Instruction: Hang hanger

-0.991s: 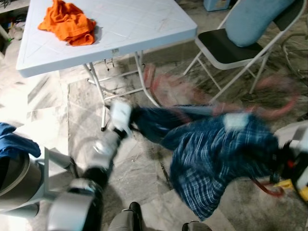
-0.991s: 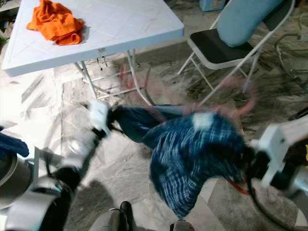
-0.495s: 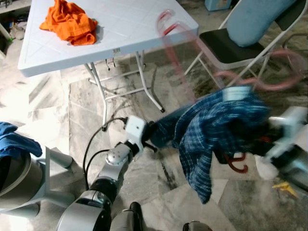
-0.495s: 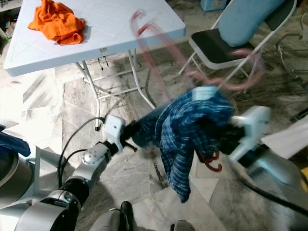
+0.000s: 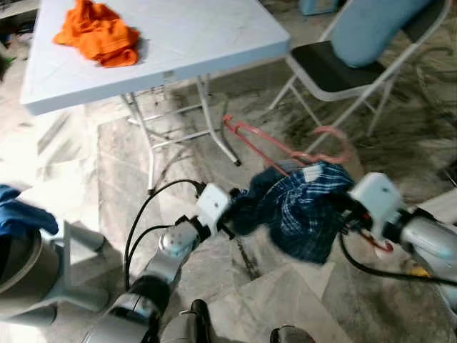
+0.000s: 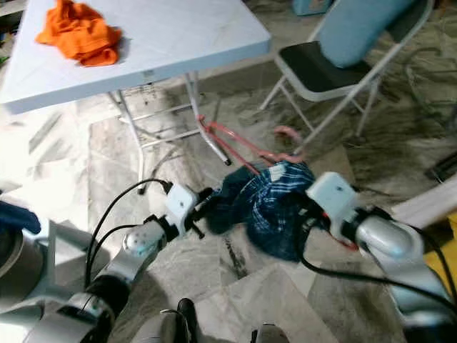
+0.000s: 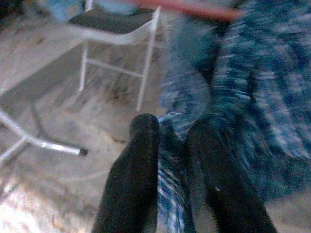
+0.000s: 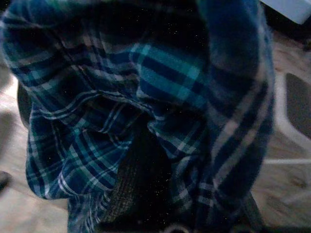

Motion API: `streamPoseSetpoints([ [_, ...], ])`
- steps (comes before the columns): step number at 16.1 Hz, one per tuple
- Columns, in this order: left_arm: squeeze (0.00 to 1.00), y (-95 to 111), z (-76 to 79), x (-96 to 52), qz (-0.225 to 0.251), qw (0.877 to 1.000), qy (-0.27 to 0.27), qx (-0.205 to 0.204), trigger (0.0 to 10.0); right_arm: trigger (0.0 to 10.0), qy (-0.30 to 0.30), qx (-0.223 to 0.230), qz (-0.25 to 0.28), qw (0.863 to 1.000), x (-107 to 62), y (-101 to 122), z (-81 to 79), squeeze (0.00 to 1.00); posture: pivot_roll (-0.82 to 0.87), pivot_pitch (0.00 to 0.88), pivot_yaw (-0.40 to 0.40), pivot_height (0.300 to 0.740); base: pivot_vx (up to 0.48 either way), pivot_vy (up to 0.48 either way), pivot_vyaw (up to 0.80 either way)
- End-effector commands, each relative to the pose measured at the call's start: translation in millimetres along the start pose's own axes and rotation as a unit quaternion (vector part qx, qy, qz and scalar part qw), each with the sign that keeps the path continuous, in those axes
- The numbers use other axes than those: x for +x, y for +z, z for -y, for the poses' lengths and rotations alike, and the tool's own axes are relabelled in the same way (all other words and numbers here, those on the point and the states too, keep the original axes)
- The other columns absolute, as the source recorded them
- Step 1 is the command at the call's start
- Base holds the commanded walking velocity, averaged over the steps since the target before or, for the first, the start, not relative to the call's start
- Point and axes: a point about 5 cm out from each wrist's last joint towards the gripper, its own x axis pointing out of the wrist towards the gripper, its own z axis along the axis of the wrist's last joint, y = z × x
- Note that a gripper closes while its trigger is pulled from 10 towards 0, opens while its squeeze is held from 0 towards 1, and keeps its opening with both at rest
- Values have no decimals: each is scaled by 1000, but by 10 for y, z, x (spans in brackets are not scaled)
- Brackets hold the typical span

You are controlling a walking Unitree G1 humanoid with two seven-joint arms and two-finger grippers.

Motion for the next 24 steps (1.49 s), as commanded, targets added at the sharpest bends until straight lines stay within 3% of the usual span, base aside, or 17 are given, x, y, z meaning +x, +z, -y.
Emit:
streamPoseSetpoints([
  [1, 1000, -53, 82, -54, -5, 999, -33, 18, 10000, 10000, -1, -25, 1, 1000, 39, 10, 6, 0, -209, 214, 71, 740, 0, 0, 0],
  [5, 1000, -65, 161, -174, 18, 996, -72, 54, 10000, 10000, 16, -80, -12, 997, 95, -48, 70, 0, -200, 216, 69, 740, 0, 0, 0],
  [7, 1000, 22, 101, -219, 54, 994, -54, 79, 10000, 10000, 44, -101, -23, 994, 46, -89, 88, 0, -198, 218, 68, 740, 0, 0, 0],
  [9, 1000, 131, -3, -259, 82, 988, -48, 119, 10000, 10000, 108, -142, -50, 983, -71, -178, 65, 0, -196, 222, 69, 740, 0, 0, 0],
  [13, 1000, 171, -27, -256, 86, 986, -89, 110, 10000, 10000, 157, -166, -67, 971, -168, -183, 151, 0, -200, 229, 73, 740, 0, 0, 0],
  [18, 1000, 222, -94, -217, 83, 986, -115, 91, 10000, 10000, 217, -186, -58, 957, -185, -104, 100, 0, -202, 227, 77, 740, 0, 0, 0],
  [20, 1000, 201, -102, -214, 68, 983, -133, 104, 10000, 10000, 235, -190, -53, 952, -185, -78, 66, 0, -202, 225, 77, 740, 0, 0, 0],
  [21, 702, 177, -101, -213, 54, 981, -155, 100, 10000, 10000, 241, -190, -48, 950, -183, -50, 49, 0, -203, 224, 78, 740, 0, 0, 0],
  [22, 0, 168, -103, -212, 47, 980, -166, 104, 10000, 10000, 247, -186, -40, 950, -183, -17, 33, 0, -203, 223, 77, 740, 0, 0, 0],
  [24, 0, 119, -67, -214, 23, 971, -217, 96, 10000, 10000, 259, -174, -21, 950, -197, 56, 3, 0, -207, 222, 77, 740, 0, 0, 0],
])
